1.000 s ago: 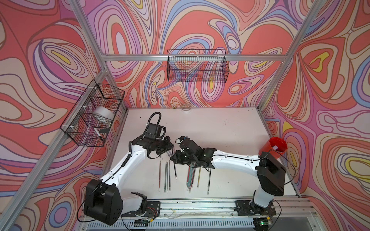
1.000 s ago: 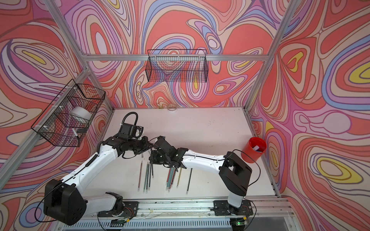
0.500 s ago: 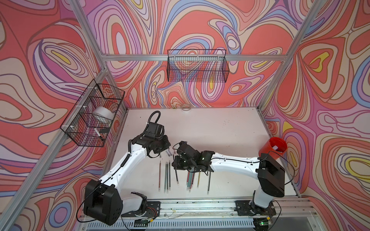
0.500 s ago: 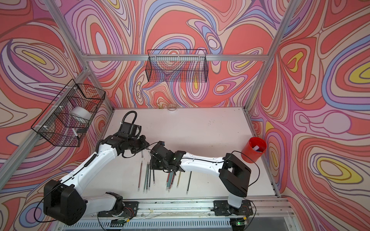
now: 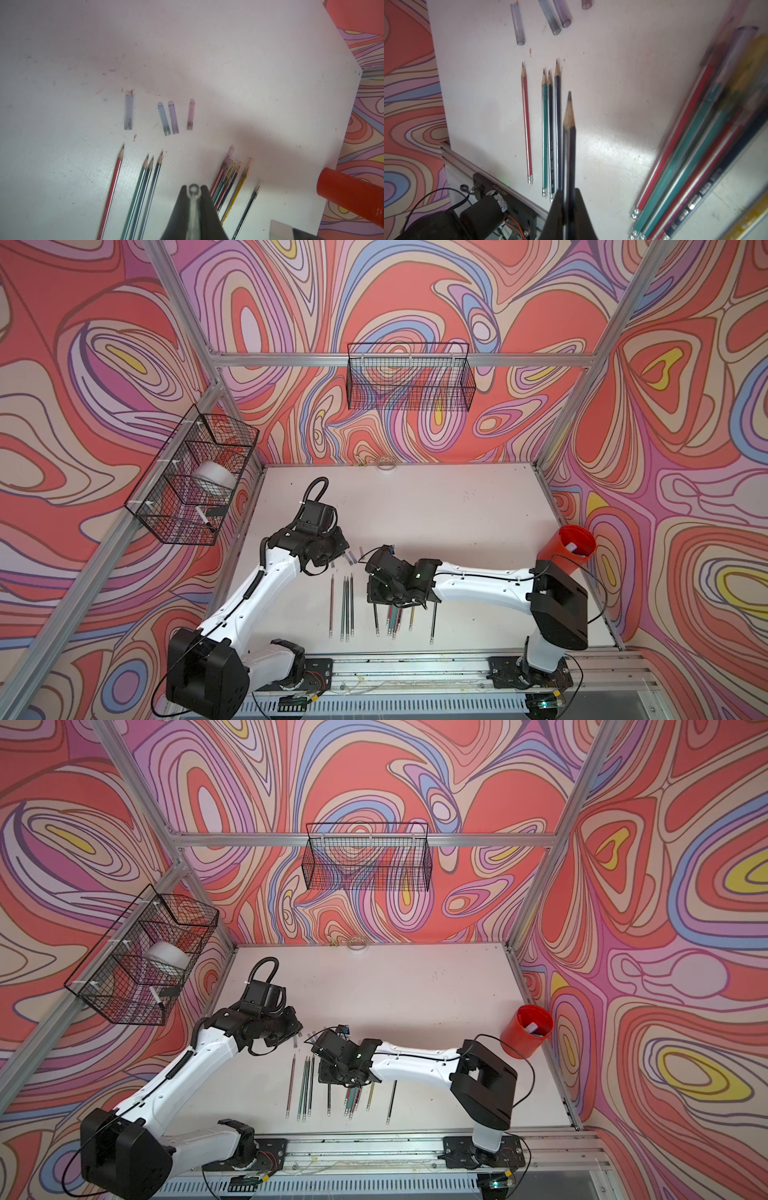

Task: Remove the protective cover of the pencils
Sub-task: Place the protective sleeve at the center of the board.

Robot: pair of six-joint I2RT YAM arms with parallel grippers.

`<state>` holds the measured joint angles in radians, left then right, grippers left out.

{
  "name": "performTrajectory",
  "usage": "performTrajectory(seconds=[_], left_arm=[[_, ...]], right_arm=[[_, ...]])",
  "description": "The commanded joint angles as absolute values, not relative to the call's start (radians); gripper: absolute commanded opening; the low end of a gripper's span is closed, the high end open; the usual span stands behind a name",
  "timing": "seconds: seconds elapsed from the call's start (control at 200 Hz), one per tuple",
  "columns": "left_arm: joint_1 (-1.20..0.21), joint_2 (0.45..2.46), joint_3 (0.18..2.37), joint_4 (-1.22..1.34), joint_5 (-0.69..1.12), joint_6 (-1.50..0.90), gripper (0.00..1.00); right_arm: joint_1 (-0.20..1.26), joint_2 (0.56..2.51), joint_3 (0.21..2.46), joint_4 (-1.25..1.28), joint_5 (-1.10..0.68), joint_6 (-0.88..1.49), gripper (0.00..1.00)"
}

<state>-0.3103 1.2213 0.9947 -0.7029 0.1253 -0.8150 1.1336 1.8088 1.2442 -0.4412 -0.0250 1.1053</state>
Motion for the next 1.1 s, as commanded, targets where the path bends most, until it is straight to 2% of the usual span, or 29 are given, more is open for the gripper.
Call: performTrajectory(seconds=[0.0,0.2,0.511,0.796,1.097], left_arm=[[-0.308,1.259,1.055,-0.791,0.043,-0.774,0.02],[-0.308,1.373,1.021,-0.715,0.045,-0.785,0.0],[-0.308,1.535,1.12,-0.734,0.0,-0.768,0.0],[-0.308,1.604,1.096,-0.722,-0.012,-0.77,0.0],[-0.309,1.675,1.103,-0.723,-0.007,-0.751,0.0]], right_arm=[[1.135,1.887,1.276,-0.46,-0.014,1.117,0.0],[1.135,1.989,1.315,-0.474,-0.026,1.087,0.0],[1.134,2.068,1.369,-0.52,-0.022,1.043,0.0],[1.135,2.139,1.385,-0.515,-0.036,1.043,0.0],[1.135,2.178,1.412,-0.52,-0.045,1.052,0.06]])
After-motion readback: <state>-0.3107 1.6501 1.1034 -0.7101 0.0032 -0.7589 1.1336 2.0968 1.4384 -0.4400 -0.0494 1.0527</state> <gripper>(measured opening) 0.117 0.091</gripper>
